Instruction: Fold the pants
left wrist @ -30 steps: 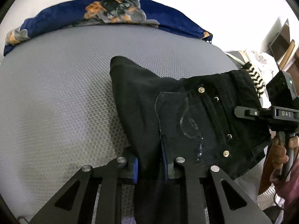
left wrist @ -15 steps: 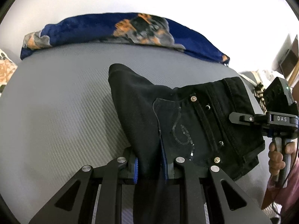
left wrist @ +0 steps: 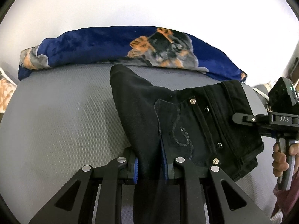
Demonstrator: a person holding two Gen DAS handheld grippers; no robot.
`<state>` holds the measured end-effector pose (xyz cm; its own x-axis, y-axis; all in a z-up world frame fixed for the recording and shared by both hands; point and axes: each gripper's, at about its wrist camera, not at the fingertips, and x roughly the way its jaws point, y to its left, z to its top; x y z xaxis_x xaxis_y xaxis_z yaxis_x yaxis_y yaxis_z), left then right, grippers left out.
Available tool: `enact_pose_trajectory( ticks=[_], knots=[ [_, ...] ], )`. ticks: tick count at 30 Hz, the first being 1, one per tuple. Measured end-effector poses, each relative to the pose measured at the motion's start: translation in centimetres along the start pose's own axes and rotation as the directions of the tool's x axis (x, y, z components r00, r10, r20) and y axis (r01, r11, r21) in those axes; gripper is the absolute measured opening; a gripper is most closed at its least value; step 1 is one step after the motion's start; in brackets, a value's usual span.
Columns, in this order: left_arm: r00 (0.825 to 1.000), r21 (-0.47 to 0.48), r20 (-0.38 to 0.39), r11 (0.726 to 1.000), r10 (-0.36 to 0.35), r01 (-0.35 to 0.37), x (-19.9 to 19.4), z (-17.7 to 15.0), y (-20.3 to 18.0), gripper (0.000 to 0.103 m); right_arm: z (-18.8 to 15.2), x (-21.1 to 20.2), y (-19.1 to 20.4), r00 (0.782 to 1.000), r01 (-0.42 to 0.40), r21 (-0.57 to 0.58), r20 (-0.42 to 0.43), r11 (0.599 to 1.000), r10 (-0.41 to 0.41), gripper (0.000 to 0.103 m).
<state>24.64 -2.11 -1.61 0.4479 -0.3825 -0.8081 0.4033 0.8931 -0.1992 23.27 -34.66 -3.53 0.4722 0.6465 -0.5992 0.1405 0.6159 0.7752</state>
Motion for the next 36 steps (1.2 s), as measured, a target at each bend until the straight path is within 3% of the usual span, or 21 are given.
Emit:
enact_pose_trajectory(
  ticks=[5, 8, 12, 18, 27, 29, 36],
  knots=[
    [0.998, -0.010, -0.056, 0.999, 0.039, -0.040, 2.6, 0.1, 1.5, 0.020, 1.6, 1.9, -1.1, 0.999, 0.047, 0.007, -0.001, 0.999, -0.047, 0.025],
    [0.997, -0.018, -0.069, 0.999, 0.037, -0.039, 3.2, -0.7, 2.2, 0.028, 1.3, 2.5, -2.2, 0.994, 0.112, -0.005, 0.003, 0.994, -0.112, 0.027],
    [0.994, -0.038, -0.077, 0.996, 0.077, -0.080, 3.7, -1.5, 2.3, 0.043, -0.1, 3.3, -2.7, 0.965, 0.261, -0.068, 0.000, 0.963, -0.262, 0.043],
    [0.989, -0.044, -0.075, 0.991, 0.124, -0.128, 2.4, -2.3, 1.5, 0.053, -1.8, 2.8, -0.9, 0.934, 0.355, -0.139, 0.026, 0.924, -0.355, 0.045],
    [0.973, -0.024, -0.068, 0.975, 0.219, -0.221, -1.1, -4.7, -0.7, 0.054, -4.8, 1.0, 0.3, 0.897, 0.443, -0.144, 0.072, 0.885, -0.437, 0.053],
    [0.969, -0.027, -0.064, 0.970, 0.238, -0.240, -2.0, -5.0, -1.1, 0.054, -5.2, 0.6, 0.5, 0.885, 0.465, -0.130, 0.094, 0.876, -0.456, 0.060],
    [0.959, -0.029, -0.043, 0.959, 0.280, -0.281, -4.6, -6.0, -2.5, 0.054, -7.7, -1.4, 2.4, 0.850, 0.522, -0.150, 0.178, 0.840, -0.497, 0.062]
  ],
)
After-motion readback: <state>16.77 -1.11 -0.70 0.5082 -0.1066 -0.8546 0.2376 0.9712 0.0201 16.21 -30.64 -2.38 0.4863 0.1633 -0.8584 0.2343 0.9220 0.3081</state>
